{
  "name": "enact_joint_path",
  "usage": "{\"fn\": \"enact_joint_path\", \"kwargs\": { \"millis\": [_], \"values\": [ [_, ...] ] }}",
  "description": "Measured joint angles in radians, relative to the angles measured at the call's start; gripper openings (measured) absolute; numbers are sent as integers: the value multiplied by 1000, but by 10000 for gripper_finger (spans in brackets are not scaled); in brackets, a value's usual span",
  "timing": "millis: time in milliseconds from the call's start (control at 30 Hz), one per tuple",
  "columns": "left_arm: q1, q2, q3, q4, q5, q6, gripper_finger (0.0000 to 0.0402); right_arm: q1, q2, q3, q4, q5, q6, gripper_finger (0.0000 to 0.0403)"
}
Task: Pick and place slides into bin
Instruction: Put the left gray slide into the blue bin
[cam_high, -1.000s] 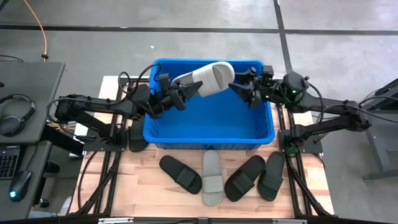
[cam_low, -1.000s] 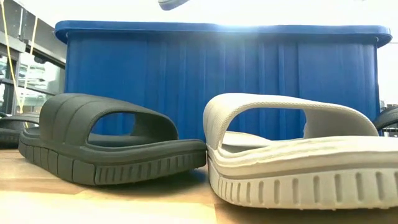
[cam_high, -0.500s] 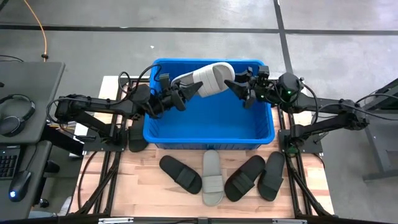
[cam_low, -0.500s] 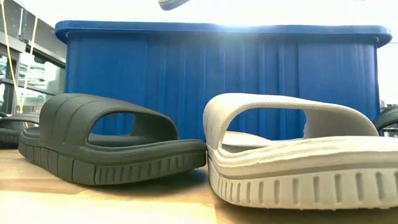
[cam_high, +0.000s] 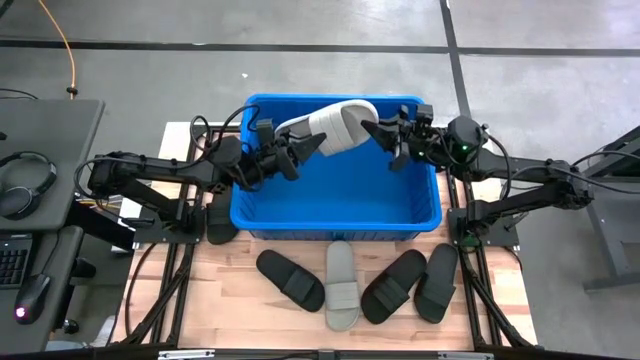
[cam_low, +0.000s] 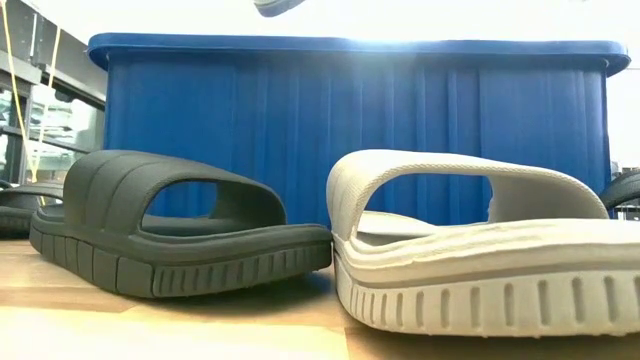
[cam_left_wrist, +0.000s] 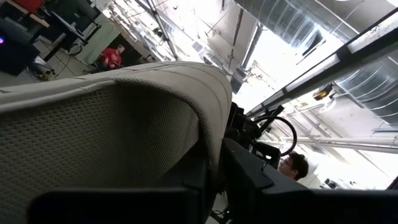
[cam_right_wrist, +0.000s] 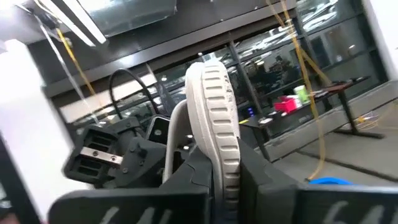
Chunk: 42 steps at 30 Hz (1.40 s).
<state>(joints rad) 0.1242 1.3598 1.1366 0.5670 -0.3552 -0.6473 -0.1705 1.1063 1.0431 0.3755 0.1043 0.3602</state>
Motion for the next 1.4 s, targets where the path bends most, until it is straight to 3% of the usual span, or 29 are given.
{"fn": "enact_joint_path", "kwargs": {
  "millis": [233, 567, 700, 833, 1100, 1400],
  "values": [
    [0, 0, 0, -74, -7, 15, 81, -5, -6, 110, -90, 156, -191, 6],
    [0, -17, 0, -72, 26, 55, 132, -126, -10, 518, -877, 182, -317, 4],
    [0, -50, 0, -81, 43, 103, 133, -246, -4, 655, -1128, 48, -290, 3],
    [1, -89, 0, -91, 75, 108, 133, -377, 18, 734, -1281, -180, -246, 2],
    [1, -133, 0, -149, 145, 120, 133, -628, 169, 767, -1423, -635, -266, 2],
    [0, -142, 0, -186, 203, 105, 133, -841, 397, 870, -1707, -868, -445, 1]
  ]
}}
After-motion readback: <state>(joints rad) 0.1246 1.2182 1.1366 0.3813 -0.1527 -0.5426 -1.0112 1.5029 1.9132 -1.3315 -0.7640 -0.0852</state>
